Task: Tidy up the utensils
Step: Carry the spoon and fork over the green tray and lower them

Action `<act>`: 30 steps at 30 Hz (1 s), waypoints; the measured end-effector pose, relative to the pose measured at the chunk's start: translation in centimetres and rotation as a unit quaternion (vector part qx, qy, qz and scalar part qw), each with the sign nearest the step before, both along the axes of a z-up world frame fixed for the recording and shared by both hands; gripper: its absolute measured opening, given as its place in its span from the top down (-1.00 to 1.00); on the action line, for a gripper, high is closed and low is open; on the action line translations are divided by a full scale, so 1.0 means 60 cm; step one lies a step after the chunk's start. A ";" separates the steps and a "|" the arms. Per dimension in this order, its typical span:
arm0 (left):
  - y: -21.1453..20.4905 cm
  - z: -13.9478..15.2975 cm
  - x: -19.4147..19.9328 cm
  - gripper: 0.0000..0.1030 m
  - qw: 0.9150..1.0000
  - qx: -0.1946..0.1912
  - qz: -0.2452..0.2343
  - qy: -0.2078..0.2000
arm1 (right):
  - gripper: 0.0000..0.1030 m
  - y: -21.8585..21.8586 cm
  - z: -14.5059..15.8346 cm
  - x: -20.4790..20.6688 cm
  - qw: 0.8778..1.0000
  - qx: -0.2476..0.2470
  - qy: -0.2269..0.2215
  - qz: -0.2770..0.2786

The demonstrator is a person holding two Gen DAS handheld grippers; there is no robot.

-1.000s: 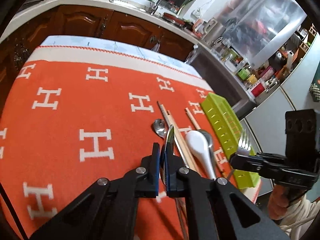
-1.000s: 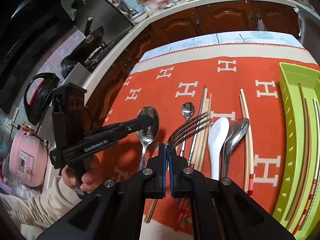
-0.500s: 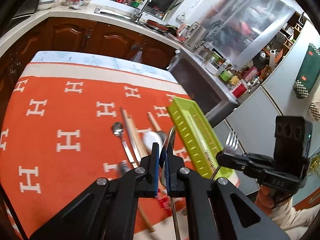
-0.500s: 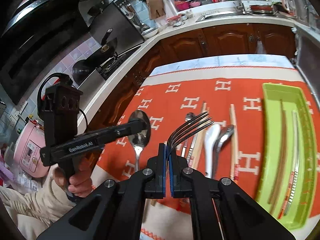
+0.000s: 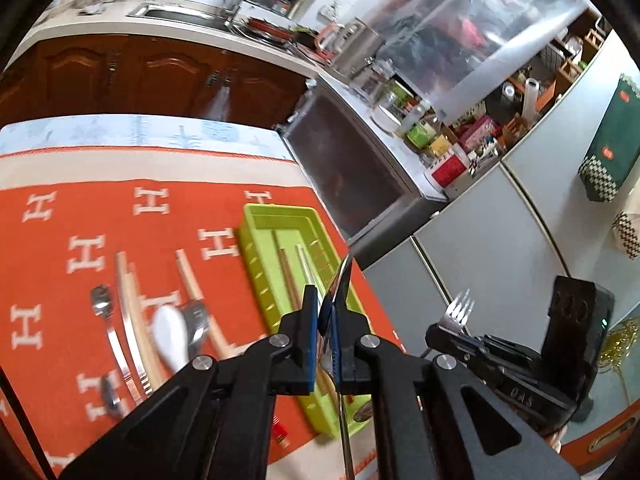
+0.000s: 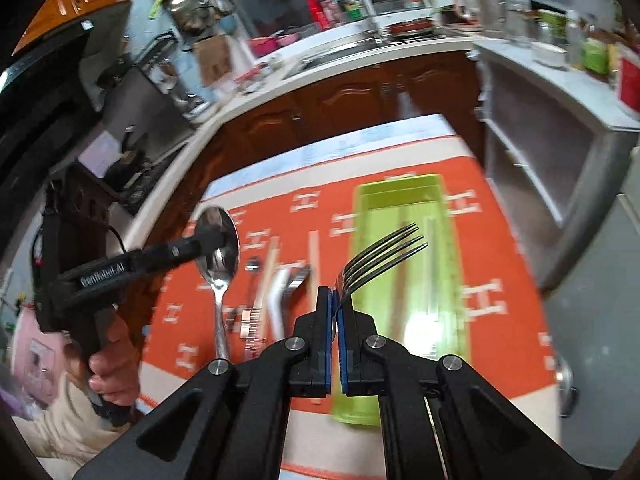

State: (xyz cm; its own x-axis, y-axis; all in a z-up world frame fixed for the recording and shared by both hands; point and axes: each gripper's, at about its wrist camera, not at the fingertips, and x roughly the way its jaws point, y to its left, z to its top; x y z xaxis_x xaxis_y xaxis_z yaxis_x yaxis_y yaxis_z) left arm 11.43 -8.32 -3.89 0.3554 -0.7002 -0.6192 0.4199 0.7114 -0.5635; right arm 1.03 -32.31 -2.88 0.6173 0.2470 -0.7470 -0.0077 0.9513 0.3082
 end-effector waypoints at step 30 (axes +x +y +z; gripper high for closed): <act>-0.131 -0.083 0.093 0.53 0.992 0.129 0.006 -0.004 | 0.95 0.016 -0.240 0.197 0.992 -0.027 0.103 0.073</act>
State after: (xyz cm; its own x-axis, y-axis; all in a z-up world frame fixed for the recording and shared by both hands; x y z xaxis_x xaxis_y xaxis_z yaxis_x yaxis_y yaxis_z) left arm 17.02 -16.17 -8.87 0.3685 -0.5148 -0.7741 0.4132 0.8366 -0.3596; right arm 12.84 -31.33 -17.29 0.4115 0.2793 -0.8676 -0.0894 0.9597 0.2665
